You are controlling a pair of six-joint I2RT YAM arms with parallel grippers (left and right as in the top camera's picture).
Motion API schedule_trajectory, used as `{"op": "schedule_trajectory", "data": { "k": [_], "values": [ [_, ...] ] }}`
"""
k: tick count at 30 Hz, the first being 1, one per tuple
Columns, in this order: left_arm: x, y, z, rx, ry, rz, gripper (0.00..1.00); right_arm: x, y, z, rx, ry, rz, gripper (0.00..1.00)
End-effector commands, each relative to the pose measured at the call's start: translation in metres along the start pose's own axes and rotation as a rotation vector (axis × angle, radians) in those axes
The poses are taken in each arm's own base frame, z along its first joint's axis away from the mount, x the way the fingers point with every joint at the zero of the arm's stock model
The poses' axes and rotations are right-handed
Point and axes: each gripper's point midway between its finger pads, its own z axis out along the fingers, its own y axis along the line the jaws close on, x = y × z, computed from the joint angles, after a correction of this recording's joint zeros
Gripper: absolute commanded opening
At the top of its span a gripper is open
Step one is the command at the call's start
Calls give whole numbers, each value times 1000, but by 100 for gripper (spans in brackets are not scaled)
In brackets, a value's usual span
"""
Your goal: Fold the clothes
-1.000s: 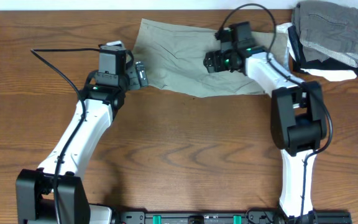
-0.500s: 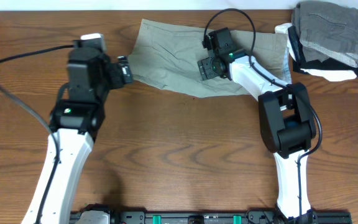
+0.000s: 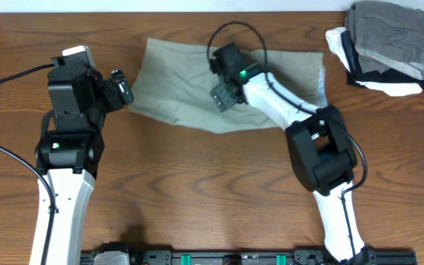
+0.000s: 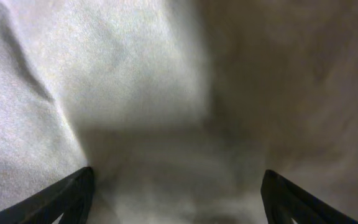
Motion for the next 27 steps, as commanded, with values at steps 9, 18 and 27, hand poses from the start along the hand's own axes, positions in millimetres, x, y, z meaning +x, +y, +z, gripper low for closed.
{"op": "schedule_trajectory", "data": {
  "k": [9,18,27],
  "values": [
    [11,4,9,-21,58,24,98,21,20,-38,-80,103,98,86],
    [56,-4,57,12,238,35,98,-25,-52,-160,-117,-168,262,98],
    [100,-15,81,81,404,27,96,-2,-101,-172,-150,-145,382,96]
  ]
}}
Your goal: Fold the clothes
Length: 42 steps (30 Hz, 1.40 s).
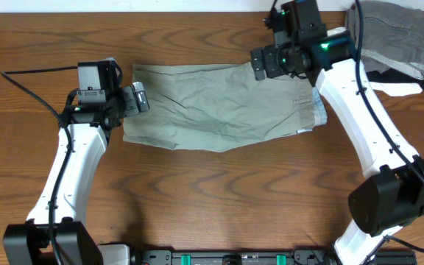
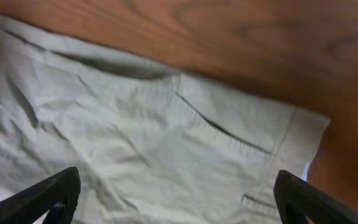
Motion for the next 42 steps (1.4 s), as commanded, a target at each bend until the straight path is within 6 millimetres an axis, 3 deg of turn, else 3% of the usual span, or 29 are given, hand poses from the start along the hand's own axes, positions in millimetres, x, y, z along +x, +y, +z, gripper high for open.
{"op": "schedule_trajectory", "data": {
  "k": [1,6,9,11,13,16,25,28,42],
  "values": [
    [4,-7,4,47,36,13,91,15,-6,15,-69,62,57,94],
    [14,-9,15,62,82,10,68,17,-20,15,-100,65,101,94],
    [19,-8,22,57,104,9,48,21,-27,16,-94,77,116,94],
    [22,-7,27,54,121,7,27,28,-29,20,-91,94,123,94],
    [26,-6,31,51,135,7,20,35,-31,24,-89,112,128,93],
    [30,-5,37,47,153,6,14,45,-32,31,-88,132,134,93],
    [38,-3,53,40,187,4,13,67,-34,49,-87,167,142,89],
    [41,-3,61,38,196,1,13,70,-40,50,-81,170,161,82],
    [57,0,82,30,255,-2,11,73,-59,47,-72,177,219,82]
  ]
}}
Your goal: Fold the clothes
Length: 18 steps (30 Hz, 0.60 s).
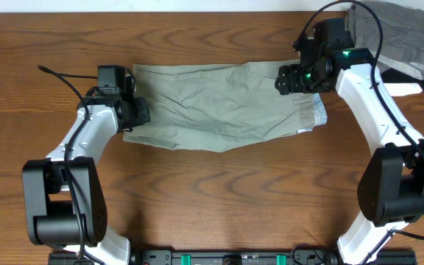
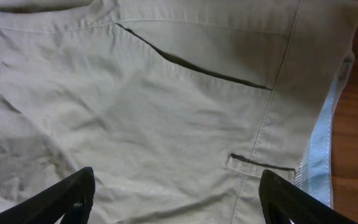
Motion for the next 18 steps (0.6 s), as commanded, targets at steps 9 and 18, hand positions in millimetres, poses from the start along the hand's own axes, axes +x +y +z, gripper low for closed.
{"op": "schedule_trajectory", "data": {
  "k": [9,18],
  "values": [
    [2,2,9,-6,23,-6,10,4,-7,1,-3,16,34,83],
    [2,3,12,-5,17,-5,10,10,-11,0,2,38,51,81]
  ]
}}
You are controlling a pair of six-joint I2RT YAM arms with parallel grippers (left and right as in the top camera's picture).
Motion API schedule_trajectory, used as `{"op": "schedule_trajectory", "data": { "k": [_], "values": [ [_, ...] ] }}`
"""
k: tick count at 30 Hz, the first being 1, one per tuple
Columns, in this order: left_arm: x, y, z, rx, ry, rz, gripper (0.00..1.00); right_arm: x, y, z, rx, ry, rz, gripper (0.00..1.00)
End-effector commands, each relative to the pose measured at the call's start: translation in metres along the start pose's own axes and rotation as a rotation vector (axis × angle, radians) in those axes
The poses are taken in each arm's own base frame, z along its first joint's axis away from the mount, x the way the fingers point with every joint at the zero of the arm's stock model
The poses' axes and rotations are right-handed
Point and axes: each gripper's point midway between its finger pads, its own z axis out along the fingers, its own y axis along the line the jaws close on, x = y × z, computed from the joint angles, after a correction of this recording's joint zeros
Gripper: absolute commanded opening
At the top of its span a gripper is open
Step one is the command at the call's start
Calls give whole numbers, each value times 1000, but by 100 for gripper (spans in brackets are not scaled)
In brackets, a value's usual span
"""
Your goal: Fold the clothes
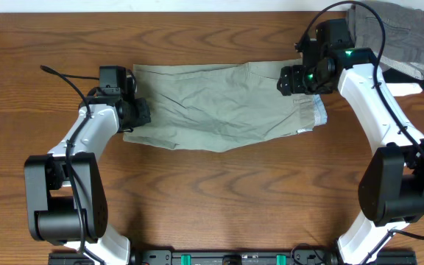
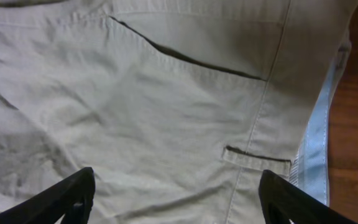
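Note:
A pair of khaki shorts [image 1: 219, 107] lies spread flat across the upper middle of the table. Its waistband end with pale blue lining [image 1: 319, 110] points right. My right gripper [image 1: 291, 79] hovers just over that end, open, with nothing between its fingers. In the right wrist view the right gripper [image 2: 176, 174] looks down on a slit pocket [image 2: 185, 59] and a belt loop [image 2: 257, 158]. My left gripper [image 1: 137, 112] sits at the shorts' left edge; its jaws are hidden from the overhead view.
A stack of folded grey, black and white clothes [image 1: 389, 40] sits in the far right corner, just behind the right arm. Bare wooden table [image 1: 219, 199] stretches in front of the shorts.
Hardly anything differs. The pocket and belt loop sit slightly higher in the right wrist view, so the right gripper has shifted a little over the cloth. The shorts and the left gripper stay put.
First the shorts lay skewed and rumpled, with my right gripper open low on their middle and the left by their left corner. Then they lay straight and flat, the right gripper above their far right edge. After that it stood open over the waistband end, as now.

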Motion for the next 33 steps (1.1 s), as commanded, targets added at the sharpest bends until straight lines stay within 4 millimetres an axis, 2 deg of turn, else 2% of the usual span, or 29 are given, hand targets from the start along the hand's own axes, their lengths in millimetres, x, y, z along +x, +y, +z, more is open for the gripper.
{"op": "schedule_trajectory", "data": {
  "k": [1,3,4,7,10,18,26,28,30,33],
  "values": [
    [2,2,7,-5,17,-5,10,5,-9,1,2,20,45,82],
    [3,3,10,-6,22,-6,14,5,-15,-1,6,17,58,85],
    [2,3,11,-5,18,-5,25,4,-18,-1,8,15,65,86],
    [-4,1,13,1,-7,-3,49,3,-24,-3,13,11,79,89],
    [-13,-6,12,40,-41,2,56,3,-28,-3,16,9,85,91],
    [-30,-36,8,204,-105,25,57,3,-30,-4,21,8,86,90],
    [-18,-33,15,195,-57,49,57,2,-32,-4,30,5,85,89],
    [-14,-32,20,191,-40,49,57,2,-42,-4,88,1,89,89],
    [-10,-30,25,188,-23,45,55,3,-65,-7,221,-6,119,89],
    [-6,-28,31,180,-5,42,45,6,-85,-8,335,-11,135,91]
  ]
}}
